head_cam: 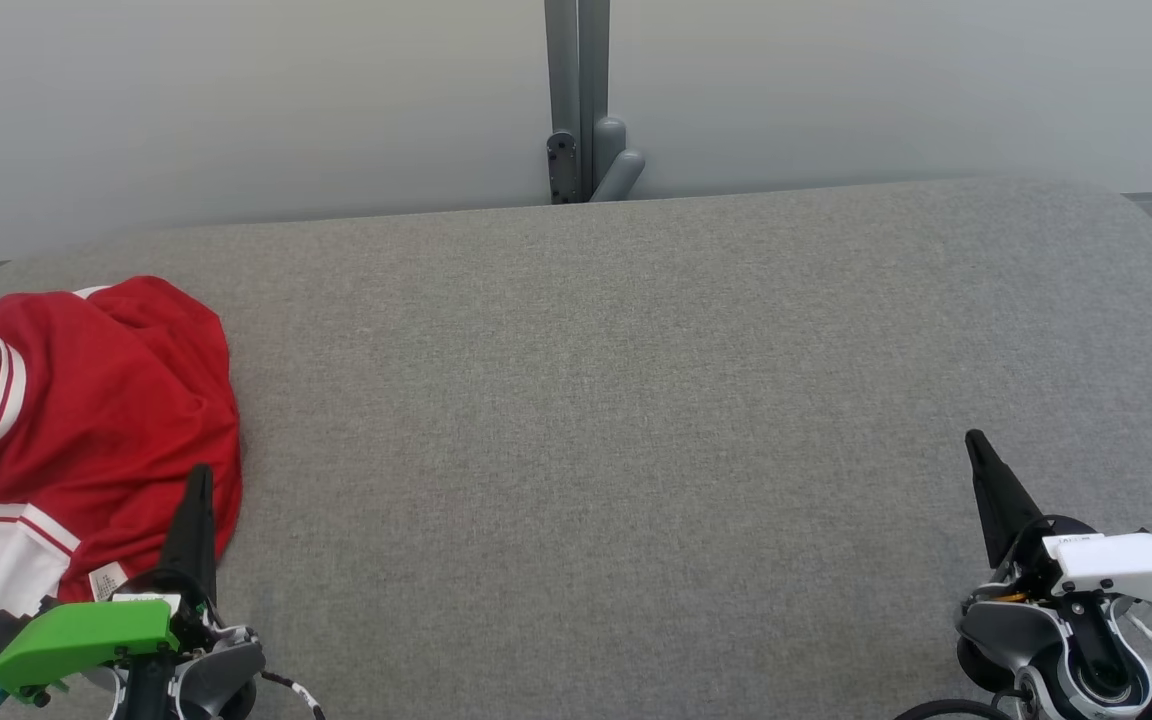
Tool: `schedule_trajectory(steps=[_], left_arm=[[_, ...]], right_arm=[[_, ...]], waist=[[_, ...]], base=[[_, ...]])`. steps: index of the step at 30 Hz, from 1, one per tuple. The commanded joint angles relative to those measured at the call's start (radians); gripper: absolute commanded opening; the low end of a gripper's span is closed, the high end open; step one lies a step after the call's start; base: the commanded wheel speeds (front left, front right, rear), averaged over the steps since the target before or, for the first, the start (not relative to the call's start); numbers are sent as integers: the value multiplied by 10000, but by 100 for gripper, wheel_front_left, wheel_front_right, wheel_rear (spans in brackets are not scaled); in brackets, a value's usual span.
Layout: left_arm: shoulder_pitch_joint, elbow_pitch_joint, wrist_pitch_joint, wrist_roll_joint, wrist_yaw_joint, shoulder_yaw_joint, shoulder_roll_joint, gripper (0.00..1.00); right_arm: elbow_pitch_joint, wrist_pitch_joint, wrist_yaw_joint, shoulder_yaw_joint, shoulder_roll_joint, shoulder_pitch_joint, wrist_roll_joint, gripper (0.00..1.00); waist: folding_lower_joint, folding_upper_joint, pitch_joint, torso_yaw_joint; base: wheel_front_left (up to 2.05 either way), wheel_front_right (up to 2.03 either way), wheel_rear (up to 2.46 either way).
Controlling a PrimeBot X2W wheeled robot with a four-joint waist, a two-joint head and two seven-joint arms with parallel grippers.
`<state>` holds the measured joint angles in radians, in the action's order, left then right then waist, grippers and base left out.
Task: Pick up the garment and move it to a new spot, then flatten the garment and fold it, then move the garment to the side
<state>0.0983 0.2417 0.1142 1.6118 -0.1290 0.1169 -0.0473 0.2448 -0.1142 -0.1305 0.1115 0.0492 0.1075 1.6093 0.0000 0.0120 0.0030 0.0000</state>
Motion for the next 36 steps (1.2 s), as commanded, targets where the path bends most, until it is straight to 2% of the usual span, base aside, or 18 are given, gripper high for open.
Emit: schedule_trajectory(steps=[1,6,7,14,19,26,32,36], left_arm=[[170,-9,32,23,-43,5,-64,0],[170,-9,32,23,-43,5,-64,0],[-16,21,-6,-1,2,-3,6,100],[-254,133,-279,-119,6,-211,33,100],[-340,86,-529,-444,19,-341,27,100],[-408,-63,-854,-1494,162,-426,20,100],[-467,-300,-1110,-2938,324,-495,13,100],[-552,-361,-1277,-4286,432,-645,-7,100]], right_arm=[[14,-12,-4,-16,19,50,80,0],[14,-12,-4,-16,19,50,80,0],[26,2,0,1,-6,-13,-5,100],[21,272,2,-201,-46,-263,-64,100],[-146,520,1,-256,-41,-380,-587,100],[-571,847,1,-343,-33,-474,-2251,100],[-933,1106,1,-413,-27,-556,-4081,100],[-1125,1268,0,-516,-23,-637,-5188,100]], waist=[[0,-120,0,0],[0,-120,0,0],[0,0,0,0],[0,-5,1,5],[0,-10,2,8],[0,-16,20,15],[0,-22,32,26],[0,-26,27,30]], base=[[0,0,0],[0,0,0],[0,0,0],[0,0,0],[0,0,0],[0,0,0],[0,0,0],[0,0,0]])
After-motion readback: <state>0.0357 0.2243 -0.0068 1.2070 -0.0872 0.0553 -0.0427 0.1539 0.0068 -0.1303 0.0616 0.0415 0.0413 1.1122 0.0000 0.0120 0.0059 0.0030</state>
